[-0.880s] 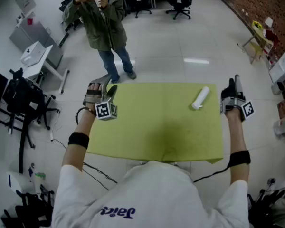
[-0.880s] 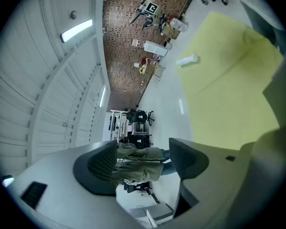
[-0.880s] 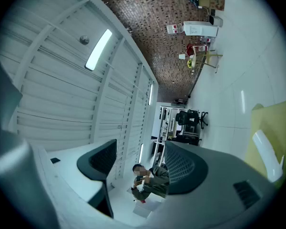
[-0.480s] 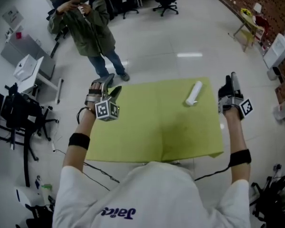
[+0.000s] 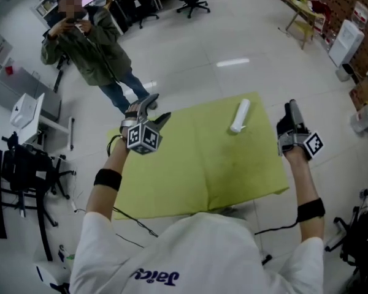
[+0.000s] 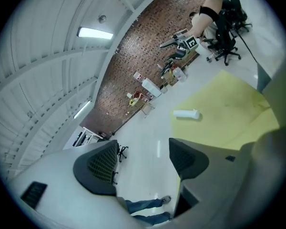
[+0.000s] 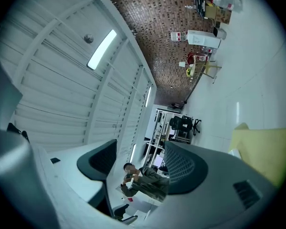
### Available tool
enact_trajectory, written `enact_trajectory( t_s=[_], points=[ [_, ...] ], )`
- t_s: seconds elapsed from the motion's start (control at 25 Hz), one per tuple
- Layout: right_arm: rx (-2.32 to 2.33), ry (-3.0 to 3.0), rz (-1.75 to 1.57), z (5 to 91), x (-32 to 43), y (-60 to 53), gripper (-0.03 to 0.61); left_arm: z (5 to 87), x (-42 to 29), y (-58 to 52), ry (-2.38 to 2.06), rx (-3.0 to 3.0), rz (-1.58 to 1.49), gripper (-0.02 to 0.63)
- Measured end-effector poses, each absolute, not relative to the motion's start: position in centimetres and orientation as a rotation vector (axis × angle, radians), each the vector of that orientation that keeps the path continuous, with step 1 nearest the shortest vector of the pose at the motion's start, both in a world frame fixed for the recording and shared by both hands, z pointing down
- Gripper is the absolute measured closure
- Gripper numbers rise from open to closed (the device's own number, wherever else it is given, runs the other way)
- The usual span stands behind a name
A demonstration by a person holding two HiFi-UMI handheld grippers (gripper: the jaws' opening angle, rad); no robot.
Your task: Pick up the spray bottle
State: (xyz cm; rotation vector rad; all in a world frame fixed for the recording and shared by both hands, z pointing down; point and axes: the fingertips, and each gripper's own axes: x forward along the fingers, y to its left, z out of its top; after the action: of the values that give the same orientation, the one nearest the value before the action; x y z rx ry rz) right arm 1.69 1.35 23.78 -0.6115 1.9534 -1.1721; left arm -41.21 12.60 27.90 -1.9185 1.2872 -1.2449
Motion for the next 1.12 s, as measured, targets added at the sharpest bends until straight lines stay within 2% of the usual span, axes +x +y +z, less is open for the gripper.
enact_trajectory(
  t_s=[0.76,0.84,1.12],
  points=[
    [-0.737,2.017,-1.17,26.5,4.6,4.3,0.253,35.5,-24.3,0.5,0.751,-2.423,-1.228,0.281],
    [-0.743,2.012,-1.176,26.8,5.0,4.6,0.253,36.6,-22.3,-0.3,0.654,-2.417,-1.254,0.245],
    [-0.77,1.99,-1.204,28.1,6.4,6.1,0.253,42.1,-16.4,-1.4,0.37,-2.372,-1.362,0.233]
  ],
)
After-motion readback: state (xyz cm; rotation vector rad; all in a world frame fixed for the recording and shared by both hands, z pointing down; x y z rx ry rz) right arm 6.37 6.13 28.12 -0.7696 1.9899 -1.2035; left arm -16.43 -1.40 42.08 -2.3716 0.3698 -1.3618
